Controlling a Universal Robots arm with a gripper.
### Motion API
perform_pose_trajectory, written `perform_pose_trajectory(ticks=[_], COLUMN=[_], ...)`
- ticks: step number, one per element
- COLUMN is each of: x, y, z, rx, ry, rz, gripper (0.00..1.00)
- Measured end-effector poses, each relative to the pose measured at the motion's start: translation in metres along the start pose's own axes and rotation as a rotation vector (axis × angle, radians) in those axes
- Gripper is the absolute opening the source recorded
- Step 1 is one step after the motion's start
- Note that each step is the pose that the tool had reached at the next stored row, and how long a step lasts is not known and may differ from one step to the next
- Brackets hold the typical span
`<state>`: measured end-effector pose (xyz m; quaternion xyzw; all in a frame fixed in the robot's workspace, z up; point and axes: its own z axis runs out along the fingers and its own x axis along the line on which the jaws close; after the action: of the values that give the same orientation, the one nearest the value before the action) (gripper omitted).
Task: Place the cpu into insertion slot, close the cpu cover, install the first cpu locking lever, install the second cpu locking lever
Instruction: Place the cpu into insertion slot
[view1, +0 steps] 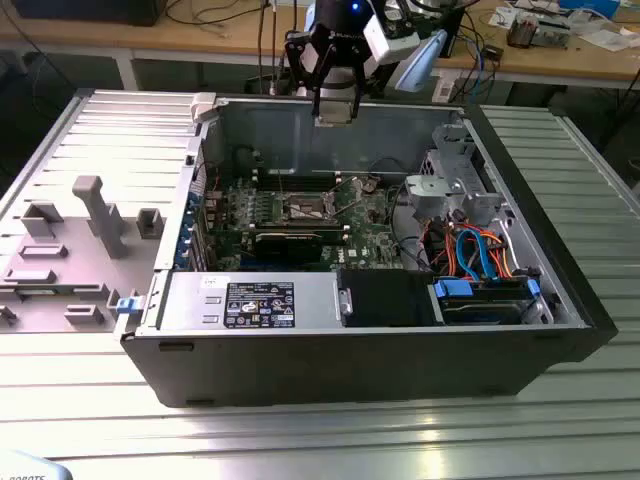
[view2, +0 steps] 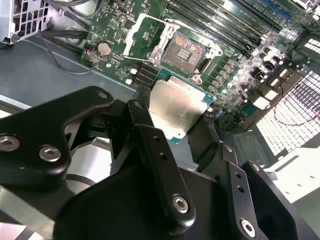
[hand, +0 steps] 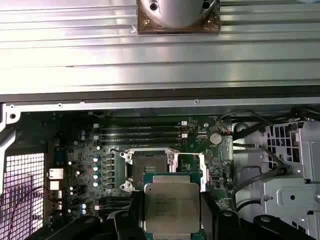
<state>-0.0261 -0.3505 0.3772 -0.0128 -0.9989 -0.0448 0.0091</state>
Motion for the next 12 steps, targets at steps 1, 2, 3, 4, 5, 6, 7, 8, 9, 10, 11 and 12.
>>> perform_pose_trajectory(ticks=[1,2,3,4,5,6,7,8,9,10,11,12], x=[0.0000,0.0000,0.0000,0.0000,0.0000,0.0001,0.0001,0.0001,0.0001,0.0001,0.0002,0.0002], y=[0.0000,0.0000,0.0000,0.0000,0.0000,0.0000,0.0000,0.0000,0.0000,0.0000,0.0000,0.0000], z=[0.0000,0.0000,0.0000,0.0000,0.0000,0.0000,0.0000,0.0000,0.0000,0.0000,0.0000,0.0000], rx=[0.0000,0.0000,0.0000,0.0000,0.0001,0.0000,0.0000,0.0000,0.0000,0.0000,0.0000,0.0000], ry=[0.0000,0.0000,0.0000,0.0000,0.0000,0.0000,0.0000,0.0000,0.0000,0.0000,0.0000,0.0000], rz=[0.000,0.000,0.000,0.000,0.000,0.000,0.000,0.000,0.000,0.000,0.000,0.000], gripper=[0.54,0.54,0.54,0.54,0.54,0.54,0.54,0.54,0.54,0.54,0.54,0.54])
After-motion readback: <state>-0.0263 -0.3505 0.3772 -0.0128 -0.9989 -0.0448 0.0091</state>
